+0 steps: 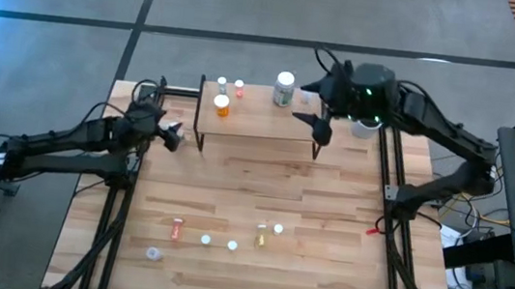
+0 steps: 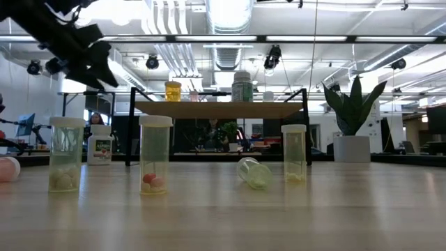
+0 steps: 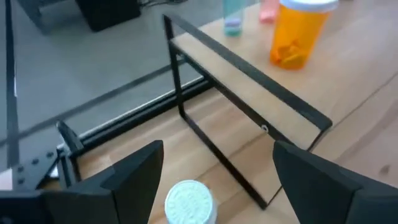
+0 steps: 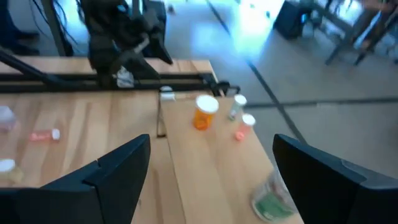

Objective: Pick and place medicine bottles onto shelf by color
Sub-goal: Put the white medicine bottle on the shelf

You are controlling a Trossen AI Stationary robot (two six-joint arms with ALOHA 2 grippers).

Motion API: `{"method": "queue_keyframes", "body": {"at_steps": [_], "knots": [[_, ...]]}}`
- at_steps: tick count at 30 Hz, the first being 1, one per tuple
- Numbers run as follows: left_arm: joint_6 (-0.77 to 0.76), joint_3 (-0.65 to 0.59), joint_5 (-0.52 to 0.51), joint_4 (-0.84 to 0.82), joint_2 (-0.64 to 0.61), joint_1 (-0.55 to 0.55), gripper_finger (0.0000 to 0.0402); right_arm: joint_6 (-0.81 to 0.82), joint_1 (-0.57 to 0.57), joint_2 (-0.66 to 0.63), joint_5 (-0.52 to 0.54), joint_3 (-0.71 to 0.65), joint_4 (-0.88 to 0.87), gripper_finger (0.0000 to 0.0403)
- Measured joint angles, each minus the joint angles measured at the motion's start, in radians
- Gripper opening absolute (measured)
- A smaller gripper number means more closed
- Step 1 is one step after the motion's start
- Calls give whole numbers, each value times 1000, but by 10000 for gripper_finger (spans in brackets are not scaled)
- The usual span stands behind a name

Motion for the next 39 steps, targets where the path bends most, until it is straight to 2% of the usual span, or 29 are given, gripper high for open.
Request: {"method": "queue_keyframes", "body": {"at_steps": [4,9,15,21,26,31,34,39], "knots": [[-101,-44,-34,-60,-25,0,286,0,31,-100,0,-180,188,328],[-183,-151,-59,54,11,-1,286,11,57,-183,0,-370,371,328],[-208,-240,-114,148,71,1,286,38,102,-246,1,-530,485,327],[-224,-265,-167,188,127,8,286,60,101,-295,13,-609,532,327],[-237,-332,-125,304,175,10,286,58,101,-312,28,-643,558,327],[-267,-375,-136,402,210,11,283,60,101,-311,29,-661,562,327],[-256,-381,-157,463,227,11,265,60,101,-311,29,-664,561,327],[-228,-381,-162,495,251,13,208,60,101,-311,29,-665,561,327]]}}
